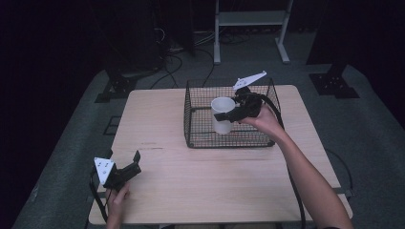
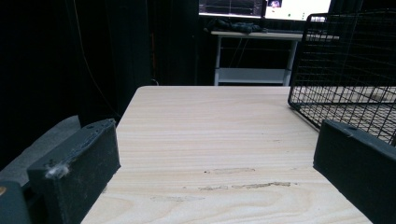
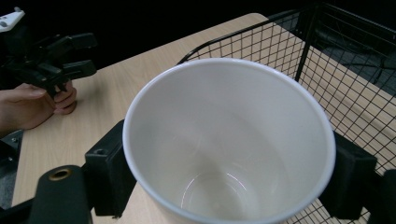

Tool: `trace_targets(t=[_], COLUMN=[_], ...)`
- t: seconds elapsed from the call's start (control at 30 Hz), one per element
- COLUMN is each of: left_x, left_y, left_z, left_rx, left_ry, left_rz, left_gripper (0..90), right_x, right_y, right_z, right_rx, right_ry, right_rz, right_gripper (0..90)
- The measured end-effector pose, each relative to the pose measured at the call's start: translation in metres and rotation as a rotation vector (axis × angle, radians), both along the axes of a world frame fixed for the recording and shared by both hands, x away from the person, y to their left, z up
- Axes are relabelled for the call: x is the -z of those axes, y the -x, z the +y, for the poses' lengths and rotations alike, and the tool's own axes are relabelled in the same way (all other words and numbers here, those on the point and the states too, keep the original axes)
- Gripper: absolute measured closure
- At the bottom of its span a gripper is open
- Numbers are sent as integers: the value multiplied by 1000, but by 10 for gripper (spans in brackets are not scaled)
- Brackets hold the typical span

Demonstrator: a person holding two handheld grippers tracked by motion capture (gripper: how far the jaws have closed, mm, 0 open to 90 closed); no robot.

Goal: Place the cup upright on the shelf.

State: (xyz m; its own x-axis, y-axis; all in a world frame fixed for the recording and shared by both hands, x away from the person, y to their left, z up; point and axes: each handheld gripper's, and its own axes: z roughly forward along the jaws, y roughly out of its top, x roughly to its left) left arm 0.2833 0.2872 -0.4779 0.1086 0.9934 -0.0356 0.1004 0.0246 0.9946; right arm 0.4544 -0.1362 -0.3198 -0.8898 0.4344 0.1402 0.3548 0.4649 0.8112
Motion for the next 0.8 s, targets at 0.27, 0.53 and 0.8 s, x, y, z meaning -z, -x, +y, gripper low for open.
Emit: trace_targets(t=[0.27, 0.53, 0.8], left_x=[0, 0, 0], left_y=[0, 0, 0], left_z=[0, 0, 0], left_rx=[-2, -1, -1], left_ry=[4, 5, 6], left_rz=[1, 0, 0], left_gripper=[0, 0, 0], right_x=[2, 0, -7], right_y=[-17, -30, -39], right_z=[4, 11, 16], right_rx=[14, 21, 25], right_ry=[13, 12, 1], right_rz=[1, 4, -1], right_gripper=[192, 192, 192])
